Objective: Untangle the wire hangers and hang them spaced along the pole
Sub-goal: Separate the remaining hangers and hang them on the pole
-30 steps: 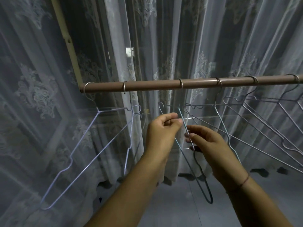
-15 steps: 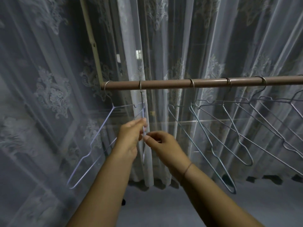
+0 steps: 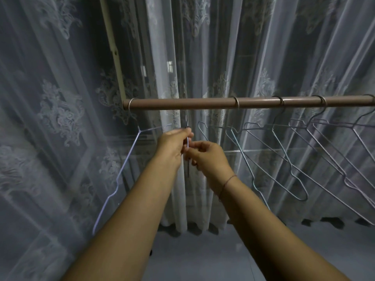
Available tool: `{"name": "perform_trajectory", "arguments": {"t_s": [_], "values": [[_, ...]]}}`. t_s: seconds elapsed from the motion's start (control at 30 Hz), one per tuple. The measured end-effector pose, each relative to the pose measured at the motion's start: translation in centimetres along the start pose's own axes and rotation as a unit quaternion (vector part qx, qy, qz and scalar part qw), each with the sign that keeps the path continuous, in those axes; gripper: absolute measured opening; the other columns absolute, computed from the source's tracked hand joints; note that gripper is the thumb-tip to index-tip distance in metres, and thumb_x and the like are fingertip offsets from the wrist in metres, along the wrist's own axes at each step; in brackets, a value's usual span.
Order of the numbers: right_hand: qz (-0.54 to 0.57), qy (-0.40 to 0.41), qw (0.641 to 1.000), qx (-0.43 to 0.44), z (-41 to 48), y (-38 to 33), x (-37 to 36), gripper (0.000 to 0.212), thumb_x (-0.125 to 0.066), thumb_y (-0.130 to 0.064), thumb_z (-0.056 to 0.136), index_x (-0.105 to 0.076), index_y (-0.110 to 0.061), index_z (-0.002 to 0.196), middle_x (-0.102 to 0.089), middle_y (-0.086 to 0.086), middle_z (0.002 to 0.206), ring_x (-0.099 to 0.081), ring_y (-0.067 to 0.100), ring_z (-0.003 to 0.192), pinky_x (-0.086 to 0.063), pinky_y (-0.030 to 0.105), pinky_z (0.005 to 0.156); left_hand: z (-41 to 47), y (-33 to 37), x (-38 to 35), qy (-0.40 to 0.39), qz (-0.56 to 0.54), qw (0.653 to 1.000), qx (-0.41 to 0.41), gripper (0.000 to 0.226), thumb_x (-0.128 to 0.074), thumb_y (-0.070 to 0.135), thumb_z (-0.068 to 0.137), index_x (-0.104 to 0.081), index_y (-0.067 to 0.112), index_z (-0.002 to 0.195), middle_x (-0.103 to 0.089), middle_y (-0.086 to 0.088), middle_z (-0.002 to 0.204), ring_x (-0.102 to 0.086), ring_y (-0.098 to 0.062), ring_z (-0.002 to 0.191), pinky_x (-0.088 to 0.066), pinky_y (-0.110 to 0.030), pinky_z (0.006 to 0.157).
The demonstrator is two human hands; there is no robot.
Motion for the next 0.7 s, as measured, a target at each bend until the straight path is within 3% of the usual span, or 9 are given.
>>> {"name": "perform_trajectory", "arguments": {"t_s": [0.13,0.23,0.3,0.4,0.47,0.6,0.7], "values": [[-0.011,0.015,0.999,-0.029,-0.3,2.0,1.3,0.016,-0.053,-0.012,0.090,-0.063,-0.003,0.100,-0.059,0.002,0.070,-0.051,-0.003,0.048,-0.038,0.007,0.044,0.1,-2.1,1.3,-0.003,0.046,0.999,0.006,0.008,-0.059,0.009,0.088,-0.067,0.011,0.087,-0.060,-0.003,0.070,-0.048,-0.009,0.058,-0.039,-0.015,0.047],[-0.002,0.038,0.997,-0.065,-1.1,4.2,2.6,0.017,-0.052,-0.013,0.090,-0.061,-0.010,0.104,-0.063,0.004,0.086,-0.055,0.006,0.069,-0.043,0.013,0.057,-0.9,-4.4,3.3,-0.016,0.110,0.994,0.004,0.016,-0.057,0.006,0.088,-0.069,0.002,0.099,-0.061,0.000,0.067,-0.049,-0.005,0.056,-0.040,-0.012,0.050],[-0.021,0.051,0.996,-0.065,-1.4,5.2,3.4,0.019,-0.054,-0.013,0.089,-0.061,-0.014,0.107,-0.063,0.000,0.096,-0.057,0.008,0.083,-0.045,0.016,0.067,-1.7,-5.7,4.4,-0.036,0.162,0.986,-0.008,0.022,-0.055,0.004,0.090,-0.067,0.000,0.107,-0.066,-0.001,0.078,-0.055,-0.001,0.064,-0.045,-0.007,0.059],[-0.106,0.052,0.992,-0.039,-1.4,6.6,4.0,0.029,-0.056,-0.013,0.088,-0.058,-0.014,0.116,-0.060,0.003,0.112,-0.058,0.012,0.098,-0.050,0.026,0.087,-2.6,-7.2,6.0,-0.067,0.233,0.970,-0.018,0.022,-0.055,0.007,0.091,-0.068,0.004,0.108,-0.069,-0.005,0.105,-0.058,-0.005,0.087,-0.044,-0.014,0.081],[-0.175,0.054,0.983,-0.001,-1.4,6.8,4.3,0.031,-0.058,-0.014,0.086,-0.060,-0.015,0.117,-0.057,0.007,0.117,-0.057,0.016,0.103,-0.048,0.034,0.097,-3.0,-8.0,6.7,-0.090,0.264,0.960,-0.018,0.020,-0.055,0.010,0.091,-0.071,0.011,0.103,-0.069,0.000,0.105,-0.059,-0.005,0.097,-0.043,-0.016,0.089],[-0.322,0.018,0.946,0.036,-1.8,7.2,4.4,0.032,-0.058,-0.024,0.086,-0.061,-0.023,0.117,-0.055,0.000,0.120,-0.049,0.017,0.115,-0.041,0.041,0.104,-3.8,-8.6,7.2,-0.121,0.306,0.944,-0.018,0.020,-0.054,0.014,0.092,-0.071,0.017,0.101,-0.068,0.006,0.104,-0.056,-0.006,0.106,-0.037,-0.022,0.093],[-0.359,-0.015,0.933,0.029,-2.5,7.5,4.6,0.030,-0.057,-0.030,0.087,-0.061,-0.025,0.116,-0.061,-0.002,0.120,-0.053,0.017,0.116,-0.044,0.044,0.101,-4.1,-8.7,6.9,-0.141,0.314,0.938,-0.024,0.020,-0.052,0.016,0.093,-0.071,0.022,0.097,-0.068,0.005,0.110,-0.056,-0.010,0.113,-0.036,-0.025,0.094]]}}
Point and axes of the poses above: each hand's wrist, its own z-axis towards the middle knuckle, its own x-axis out of the back of the hand, y = z × x, the point moved 8 cm from there along z, towards the middle knuckle
